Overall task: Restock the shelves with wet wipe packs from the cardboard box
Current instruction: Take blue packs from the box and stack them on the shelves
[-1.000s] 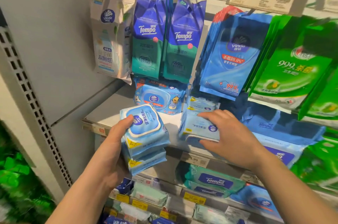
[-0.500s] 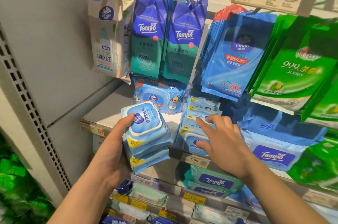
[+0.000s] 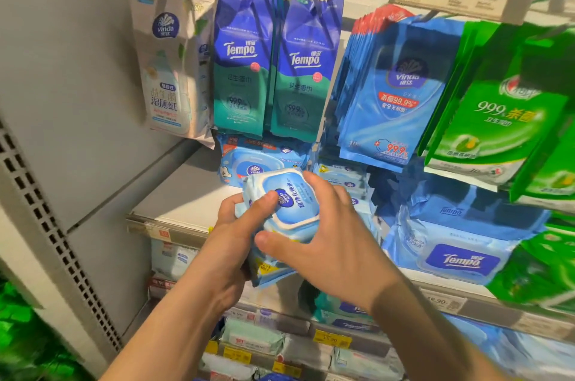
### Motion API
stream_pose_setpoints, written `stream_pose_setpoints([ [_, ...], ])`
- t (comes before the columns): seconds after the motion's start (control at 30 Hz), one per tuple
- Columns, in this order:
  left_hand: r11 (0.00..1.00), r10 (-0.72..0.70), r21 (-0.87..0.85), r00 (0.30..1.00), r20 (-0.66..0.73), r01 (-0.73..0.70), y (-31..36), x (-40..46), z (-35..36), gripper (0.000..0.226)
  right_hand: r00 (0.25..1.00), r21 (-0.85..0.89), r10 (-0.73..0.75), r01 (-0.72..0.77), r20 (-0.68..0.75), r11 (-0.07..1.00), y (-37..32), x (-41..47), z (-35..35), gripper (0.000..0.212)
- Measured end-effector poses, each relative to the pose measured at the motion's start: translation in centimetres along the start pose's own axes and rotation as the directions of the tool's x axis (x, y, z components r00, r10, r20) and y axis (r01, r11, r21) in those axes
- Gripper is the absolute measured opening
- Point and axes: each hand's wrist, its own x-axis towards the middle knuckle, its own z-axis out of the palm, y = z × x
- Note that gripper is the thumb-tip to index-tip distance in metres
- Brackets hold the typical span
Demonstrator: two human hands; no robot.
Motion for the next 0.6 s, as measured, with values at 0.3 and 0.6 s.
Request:
stream_pose_setpoints([
  [0.3, 0.975, -0.095, 0.214, 0.982, 0.163, 0.059, 0.3, 1.0, -1.3, 0.087, 0.911, 0.639, 0.221, -0.403, 0.348, 0.656, 3.0, 4.1, -1.7, 0.046],
  [0.6, 0.986, -0.047, 0.156, 0.998, -0.031, 0.052, 1.5, 2.9, -3.1, 0.032, 0.757, 0.803, 0.653, -0.376, -0.021, 0.462, 4.7, 4.0, -3.6, 0.038],
])
